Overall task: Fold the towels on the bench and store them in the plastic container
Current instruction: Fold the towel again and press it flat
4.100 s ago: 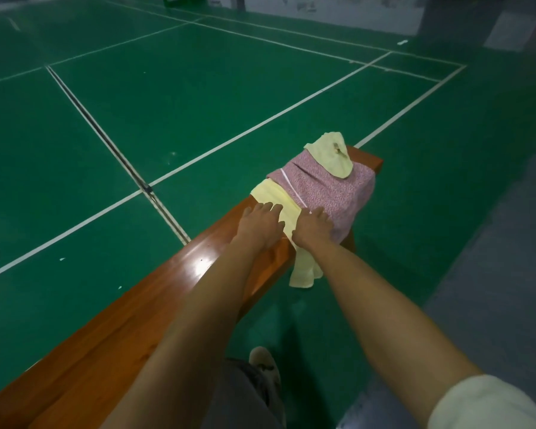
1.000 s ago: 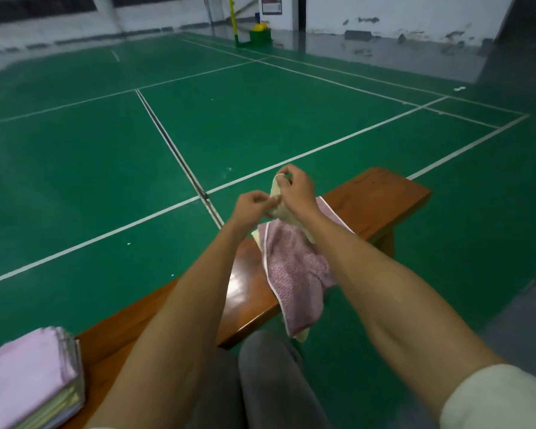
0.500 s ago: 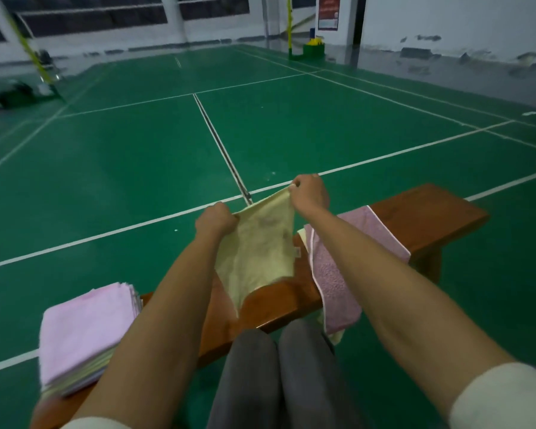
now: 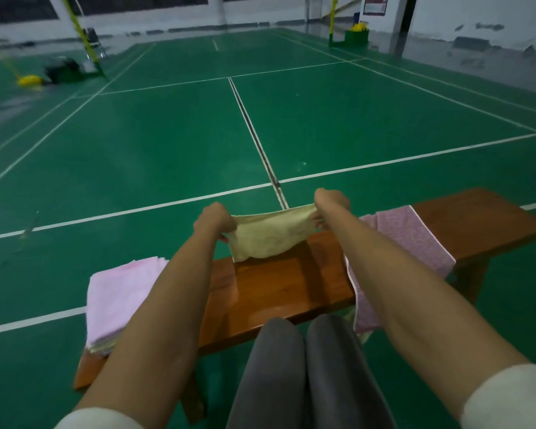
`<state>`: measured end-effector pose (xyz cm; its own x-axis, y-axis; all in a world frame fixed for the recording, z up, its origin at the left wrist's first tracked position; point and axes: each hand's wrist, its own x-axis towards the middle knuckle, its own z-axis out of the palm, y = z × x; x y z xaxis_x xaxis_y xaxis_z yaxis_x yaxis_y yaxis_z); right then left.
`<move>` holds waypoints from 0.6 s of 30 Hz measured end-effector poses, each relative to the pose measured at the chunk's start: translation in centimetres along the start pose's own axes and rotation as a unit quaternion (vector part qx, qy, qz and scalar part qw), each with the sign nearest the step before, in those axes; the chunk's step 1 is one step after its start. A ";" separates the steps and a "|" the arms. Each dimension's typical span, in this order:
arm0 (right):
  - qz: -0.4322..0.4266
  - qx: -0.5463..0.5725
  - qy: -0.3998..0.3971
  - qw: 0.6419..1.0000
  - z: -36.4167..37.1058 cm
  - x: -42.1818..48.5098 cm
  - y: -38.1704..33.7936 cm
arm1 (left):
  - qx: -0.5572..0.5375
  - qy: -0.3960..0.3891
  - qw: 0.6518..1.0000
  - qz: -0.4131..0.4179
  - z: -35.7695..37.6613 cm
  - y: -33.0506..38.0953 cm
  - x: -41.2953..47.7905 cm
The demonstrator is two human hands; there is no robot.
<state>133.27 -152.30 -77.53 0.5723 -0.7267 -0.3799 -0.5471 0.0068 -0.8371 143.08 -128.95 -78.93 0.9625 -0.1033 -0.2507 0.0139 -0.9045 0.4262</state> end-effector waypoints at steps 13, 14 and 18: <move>-0.013 0.185 -0.086 0.979 1.4 -0.5 -1.8 | -0.404 0.128 0.905 -0.040 -0.2 0.3 1.2; -0.018 0.179 -0.084 0.980 1.4 -0.7 -1.7 | -0.389 0.136 0.910 -0.031 -0.4 0.3 0.6; -0.027 0.119 -0.097 0.988 0.8 -1.6 -0.1 | -0.251 0.124 0.960 0.022 -0.6 -1.3 -1.5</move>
<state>132.87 -150.57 -77.17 0.7160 -0.5850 -0.3810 -0.3665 0.1496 -0.9183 141.76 -127.38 -78.55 0.9991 0.0217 -0.0356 0.0415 -0.5819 0.8122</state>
